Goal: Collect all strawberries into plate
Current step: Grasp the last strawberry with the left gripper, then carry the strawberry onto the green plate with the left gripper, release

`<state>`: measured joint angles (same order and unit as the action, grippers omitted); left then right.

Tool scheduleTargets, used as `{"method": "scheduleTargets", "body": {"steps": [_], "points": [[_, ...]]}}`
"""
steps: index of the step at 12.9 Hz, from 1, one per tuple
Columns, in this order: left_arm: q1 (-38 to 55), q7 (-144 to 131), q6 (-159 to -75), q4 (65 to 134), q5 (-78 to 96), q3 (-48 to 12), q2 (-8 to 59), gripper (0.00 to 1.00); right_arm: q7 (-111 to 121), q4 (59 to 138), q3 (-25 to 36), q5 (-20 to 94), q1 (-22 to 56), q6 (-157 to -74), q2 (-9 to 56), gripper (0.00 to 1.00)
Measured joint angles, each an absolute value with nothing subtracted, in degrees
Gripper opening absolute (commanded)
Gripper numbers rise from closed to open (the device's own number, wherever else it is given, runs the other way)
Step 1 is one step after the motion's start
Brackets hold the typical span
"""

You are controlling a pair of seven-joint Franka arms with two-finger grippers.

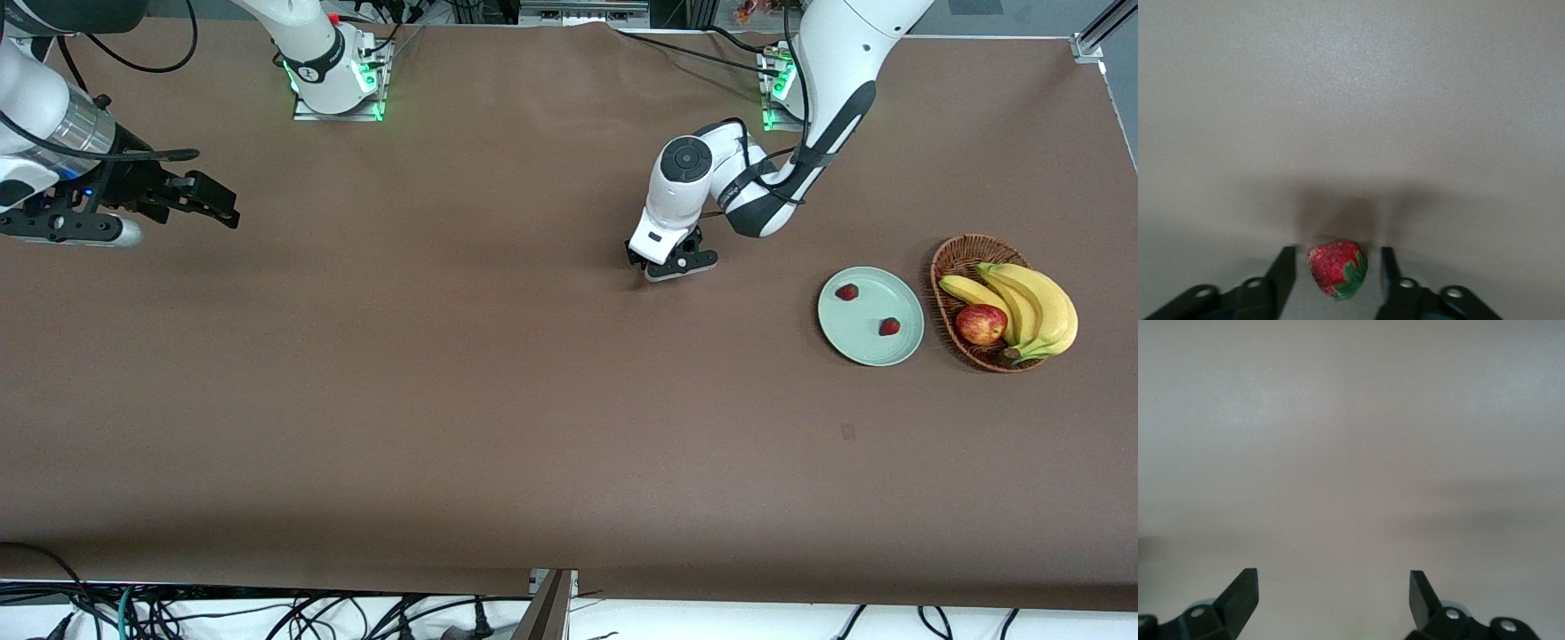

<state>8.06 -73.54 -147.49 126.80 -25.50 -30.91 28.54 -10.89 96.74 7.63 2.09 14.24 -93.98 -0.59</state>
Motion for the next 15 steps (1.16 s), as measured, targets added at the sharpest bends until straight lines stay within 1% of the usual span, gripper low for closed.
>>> {"method": "scheduleTargets", "body": {"steps": [4, 8, 10, 13, 14, 15], "points": [[7.81, -73.89, -147.35, 125.89, -25.51, -30.88, 28.45, 0.19, -10.89, 94.89, 7.65, 1.51, 14.19, -93.99, 0.03, 1.00], [3.92, -72.29, -143.43, 122.14, -25.54, -31.56, 27.18, 0.17, -10.89, 94.19, 7.63, 1.50, 14.17, -94.59, 1.14, 1.00], [-1.92, -68.86, -141.35, 121.77, -25.54, -34.34, 25.96, 0.17, -10.89, 94.11, 7.58, 1.50, 14.17, -95.12, 1.25, 1.00], [-17.35, -59.76, -137.04, 121.74, -25.51, -43.52, 25.49, 0.17, -10.89, 94.00, 7.51, 1.51, 14.18, -95.19, 1.25, 1.00], [-19.99, -56.10, -136.24, 121.64, -24.97, -43.82, 25.30, 0.17, -10.89, 93.99, 7.45, 1.51, 14.19, -95.20, 1.25, 1.00], [-20.66, -51.92, -135.47, 121.16, -23.32, -42.28, 25.15, 0.17, -10.89, 93.98, 7.40, 1.51, 14.21, -95.20, 1.25, 1.00]]}}
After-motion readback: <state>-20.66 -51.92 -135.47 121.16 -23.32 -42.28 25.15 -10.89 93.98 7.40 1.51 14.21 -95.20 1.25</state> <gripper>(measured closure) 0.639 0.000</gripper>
